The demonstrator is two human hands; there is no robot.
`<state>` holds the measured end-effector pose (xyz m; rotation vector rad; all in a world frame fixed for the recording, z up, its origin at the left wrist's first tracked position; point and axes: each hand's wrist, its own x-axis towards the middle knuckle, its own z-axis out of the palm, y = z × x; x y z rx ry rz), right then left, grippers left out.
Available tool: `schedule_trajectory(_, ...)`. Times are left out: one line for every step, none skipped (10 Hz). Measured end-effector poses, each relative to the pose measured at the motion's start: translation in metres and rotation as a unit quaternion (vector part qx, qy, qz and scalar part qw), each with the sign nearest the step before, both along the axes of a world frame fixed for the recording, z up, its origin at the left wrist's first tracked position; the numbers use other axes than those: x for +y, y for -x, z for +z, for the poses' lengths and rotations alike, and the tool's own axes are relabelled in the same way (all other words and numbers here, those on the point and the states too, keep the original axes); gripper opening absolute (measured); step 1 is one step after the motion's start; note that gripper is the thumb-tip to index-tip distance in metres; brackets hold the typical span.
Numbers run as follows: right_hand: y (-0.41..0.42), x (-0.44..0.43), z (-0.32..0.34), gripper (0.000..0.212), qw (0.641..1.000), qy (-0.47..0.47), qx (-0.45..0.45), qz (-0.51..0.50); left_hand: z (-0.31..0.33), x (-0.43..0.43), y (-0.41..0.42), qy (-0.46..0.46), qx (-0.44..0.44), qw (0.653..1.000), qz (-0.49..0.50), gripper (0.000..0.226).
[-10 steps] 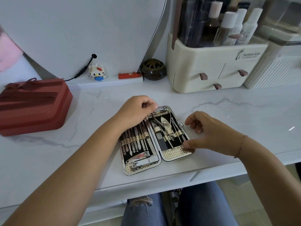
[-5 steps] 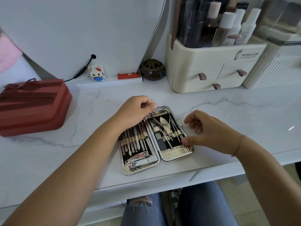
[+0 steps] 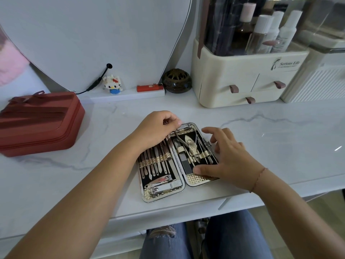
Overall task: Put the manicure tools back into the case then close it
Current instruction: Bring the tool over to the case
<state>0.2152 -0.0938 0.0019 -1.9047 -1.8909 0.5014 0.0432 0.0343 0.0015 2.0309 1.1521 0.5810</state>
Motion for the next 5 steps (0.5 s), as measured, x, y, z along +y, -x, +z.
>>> schedule_trajectory(0.0,0.001,-0.001,0.091,1.0,0.001,-0.007,0.001,0.0,0.0,0.0,0.0,0.001,1.0,-0.001,0.017)
schedule_trajectory(0.001,0.002,-0.003,0.09,1.0,-0.002,-0.016,0.004,0.0,0.0,0.0,-0.003,0.004,1.0,-0.003,0.017)
schedule_trajectory(-0.004,0.003,-0.003,0.088,1.0,0.005,0.02,0.021,0.0,0.0,0.0,-0.003,0.004,1.0,-0.004,0.018)
schedule_trajectory(-0.02,0.006,-0.002,0.077,0.985,0.026,0.166,0.034,0.0,0.0,0.001,-0.002,0.002,1.0,-0.004,0.017)
schedule_trajectory(-0.034,0.009,-0.002,0.071,0.982,0.046,0.176,0.058,0.001,0.0,0.0,-0.003,0.005,1.0,-0.006,0.016)
